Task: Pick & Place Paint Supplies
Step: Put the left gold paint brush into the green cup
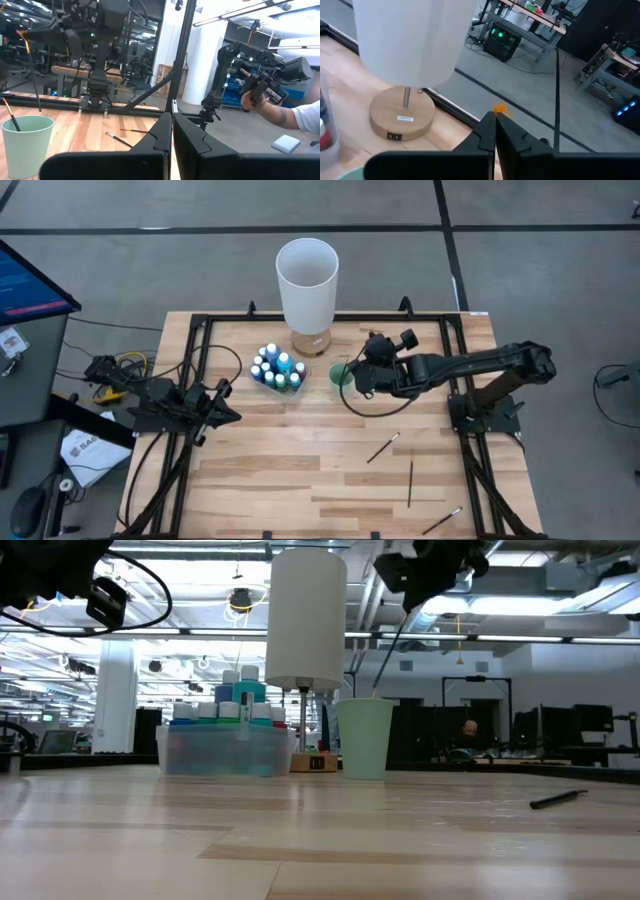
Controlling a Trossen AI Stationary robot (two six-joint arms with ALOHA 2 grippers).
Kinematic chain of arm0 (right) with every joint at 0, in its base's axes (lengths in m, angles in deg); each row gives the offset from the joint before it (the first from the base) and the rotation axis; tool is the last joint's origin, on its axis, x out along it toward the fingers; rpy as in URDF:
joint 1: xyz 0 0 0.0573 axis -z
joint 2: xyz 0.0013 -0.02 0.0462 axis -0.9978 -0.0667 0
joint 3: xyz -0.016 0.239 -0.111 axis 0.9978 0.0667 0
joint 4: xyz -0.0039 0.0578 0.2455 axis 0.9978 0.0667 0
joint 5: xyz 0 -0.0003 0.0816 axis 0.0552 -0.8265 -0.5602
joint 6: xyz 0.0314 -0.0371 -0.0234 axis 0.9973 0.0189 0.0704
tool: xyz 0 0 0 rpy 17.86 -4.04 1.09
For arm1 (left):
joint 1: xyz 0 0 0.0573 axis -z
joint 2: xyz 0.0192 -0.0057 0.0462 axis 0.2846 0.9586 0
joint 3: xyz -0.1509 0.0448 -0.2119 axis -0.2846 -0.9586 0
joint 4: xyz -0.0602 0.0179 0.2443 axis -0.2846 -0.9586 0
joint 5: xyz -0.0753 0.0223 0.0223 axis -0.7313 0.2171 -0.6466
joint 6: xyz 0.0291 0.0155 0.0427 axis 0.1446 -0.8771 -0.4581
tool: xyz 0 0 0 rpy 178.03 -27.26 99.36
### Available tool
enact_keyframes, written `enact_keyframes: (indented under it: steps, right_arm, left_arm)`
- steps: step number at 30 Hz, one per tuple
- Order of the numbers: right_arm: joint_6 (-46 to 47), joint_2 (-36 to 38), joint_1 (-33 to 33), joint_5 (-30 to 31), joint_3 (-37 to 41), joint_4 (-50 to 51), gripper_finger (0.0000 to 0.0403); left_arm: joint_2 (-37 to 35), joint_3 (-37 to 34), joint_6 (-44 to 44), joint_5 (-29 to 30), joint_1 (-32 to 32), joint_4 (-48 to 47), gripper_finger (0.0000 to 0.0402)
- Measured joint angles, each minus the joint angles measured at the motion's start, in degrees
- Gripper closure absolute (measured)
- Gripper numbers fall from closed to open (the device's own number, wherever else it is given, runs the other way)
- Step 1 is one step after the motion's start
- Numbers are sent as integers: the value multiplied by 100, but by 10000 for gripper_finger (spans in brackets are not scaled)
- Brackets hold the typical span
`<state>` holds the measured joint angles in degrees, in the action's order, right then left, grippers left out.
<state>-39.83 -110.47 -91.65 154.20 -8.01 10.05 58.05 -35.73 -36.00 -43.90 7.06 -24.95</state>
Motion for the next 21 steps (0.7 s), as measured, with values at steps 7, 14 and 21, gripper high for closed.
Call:
enact_keyframes:
  steps: [7, 14, 21]
  right_arm:
    - [-150, -4, 45, 41, 413, -560, 403]
    - [-149, 0, 118, 11, 596, -600, 399]
    - [-148, 0, 111, -24, 715, -663, 371]
  left_arm:
    - [0, 0, 0, 2, 0, 2, 400]
    - [0, 0, 1, 7, -1, 2, 400]
    - [0, 0, 0, 28, 1, 11, 400]
